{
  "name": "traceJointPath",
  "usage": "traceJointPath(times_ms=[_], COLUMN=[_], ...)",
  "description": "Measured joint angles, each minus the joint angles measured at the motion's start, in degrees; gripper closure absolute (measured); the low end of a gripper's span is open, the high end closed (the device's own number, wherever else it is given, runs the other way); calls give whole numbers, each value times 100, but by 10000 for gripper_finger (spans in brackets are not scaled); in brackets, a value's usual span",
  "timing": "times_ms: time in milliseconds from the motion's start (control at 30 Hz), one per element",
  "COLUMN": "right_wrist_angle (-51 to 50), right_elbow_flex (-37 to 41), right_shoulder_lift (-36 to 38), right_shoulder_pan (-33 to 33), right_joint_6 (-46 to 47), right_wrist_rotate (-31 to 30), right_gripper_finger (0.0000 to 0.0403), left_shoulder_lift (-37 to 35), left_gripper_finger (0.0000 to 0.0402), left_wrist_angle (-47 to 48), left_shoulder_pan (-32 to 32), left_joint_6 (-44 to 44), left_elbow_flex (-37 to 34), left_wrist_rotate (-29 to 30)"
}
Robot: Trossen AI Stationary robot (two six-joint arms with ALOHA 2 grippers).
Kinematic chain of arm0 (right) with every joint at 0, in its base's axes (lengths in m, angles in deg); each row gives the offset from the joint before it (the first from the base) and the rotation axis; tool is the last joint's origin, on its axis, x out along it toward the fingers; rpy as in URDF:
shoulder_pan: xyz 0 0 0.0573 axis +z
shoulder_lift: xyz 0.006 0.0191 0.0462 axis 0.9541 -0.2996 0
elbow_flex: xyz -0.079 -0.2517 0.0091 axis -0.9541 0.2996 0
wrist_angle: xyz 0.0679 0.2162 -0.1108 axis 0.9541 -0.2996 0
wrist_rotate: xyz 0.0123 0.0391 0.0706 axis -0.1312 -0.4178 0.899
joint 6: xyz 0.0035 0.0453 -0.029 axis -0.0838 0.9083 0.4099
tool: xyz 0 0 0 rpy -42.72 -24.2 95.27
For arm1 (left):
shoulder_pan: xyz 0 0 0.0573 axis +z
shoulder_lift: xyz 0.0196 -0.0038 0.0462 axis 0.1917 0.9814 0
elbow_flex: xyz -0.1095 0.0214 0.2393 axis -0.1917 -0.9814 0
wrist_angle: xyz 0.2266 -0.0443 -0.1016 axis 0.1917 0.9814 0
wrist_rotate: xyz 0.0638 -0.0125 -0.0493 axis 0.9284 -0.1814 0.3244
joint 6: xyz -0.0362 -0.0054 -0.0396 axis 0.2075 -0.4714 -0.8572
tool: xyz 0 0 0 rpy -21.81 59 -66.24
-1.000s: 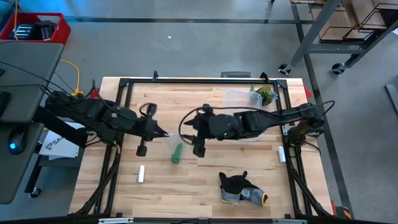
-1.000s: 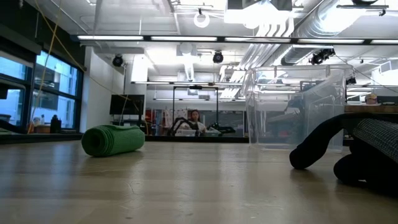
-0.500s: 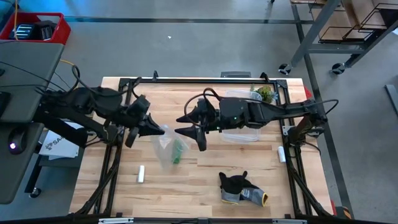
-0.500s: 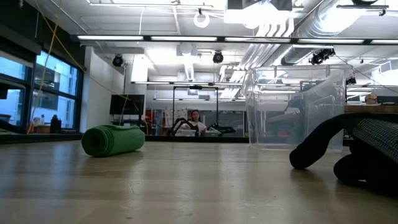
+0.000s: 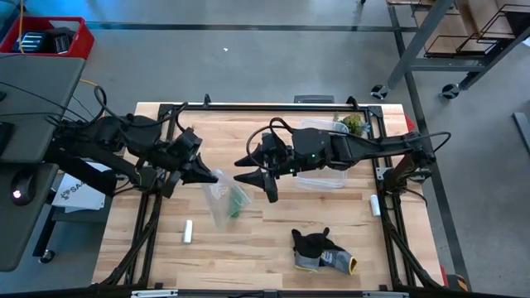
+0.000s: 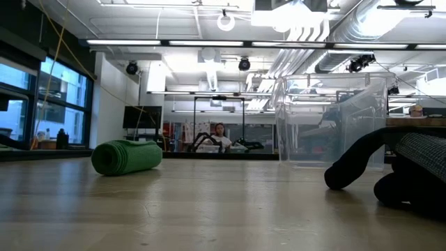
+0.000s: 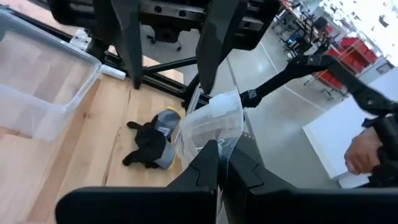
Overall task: Roll bandage
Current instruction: Open the transparent zip bag
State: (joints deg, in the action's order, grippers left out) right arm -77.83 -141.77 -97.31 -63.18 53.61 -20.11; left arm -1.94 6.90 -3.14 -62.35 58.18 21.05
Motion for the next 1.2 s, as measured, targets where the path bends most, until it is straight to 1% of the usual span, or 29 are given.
traceJointPath(times_ms=[100, 167, 233, 300, 433, 533, 633, 767, 1000, 1200], right_wrist_angle=[-474, -813, -887, -925, -890, -576, -226, 16, -81, -159], right_elbow_flex=[0, 11, 73, 142, 170, 170, 169, 168, 168, 168], right_shoulder_lift=[0, -5, -46, -125, -339, -439, -546, -575, -597, -633], right_shoulder_pan=[61, 151, 228, 297, 390, 393, 391, 391, 424, 424], right_joint_6=[1, -6, 25, 93, 82, 101, 121, -106, -770, -927], right_wrist_rotate=[455, 530, 534, 528, 216, 97, 95, 60, -296, -295], right_gripper_finger=[204, 204, 204, 208, 229, 249, 263, 267, 267, 267], left_shoulder_lift=[-21, -57, -81, -79, -6, 107, 224, 354, 428, 428], left_gripper_finger=[401, 401, 401, 401, 401, 401, 401, 401, 401, 401], left_wrist_angle=[26, 46, 120, 241, 695, 971, 1048, 1054, 1036, 1034], left_shoulder_pan=[-14, -45, -108, -214, -483, -665, -736, -737, -734, -731], left_joint_6=[332, 726, 1223, 1817, 2948, 3455, 3720, 3901, 3984, 3947], left_elbow_flex=[-1, -1, -1, -2, -2, -5, -7, -7, -7, -7], left_wrist_rotate=[-176, -456, -629, -654, -570, -431, -358, -279, -260, -29])
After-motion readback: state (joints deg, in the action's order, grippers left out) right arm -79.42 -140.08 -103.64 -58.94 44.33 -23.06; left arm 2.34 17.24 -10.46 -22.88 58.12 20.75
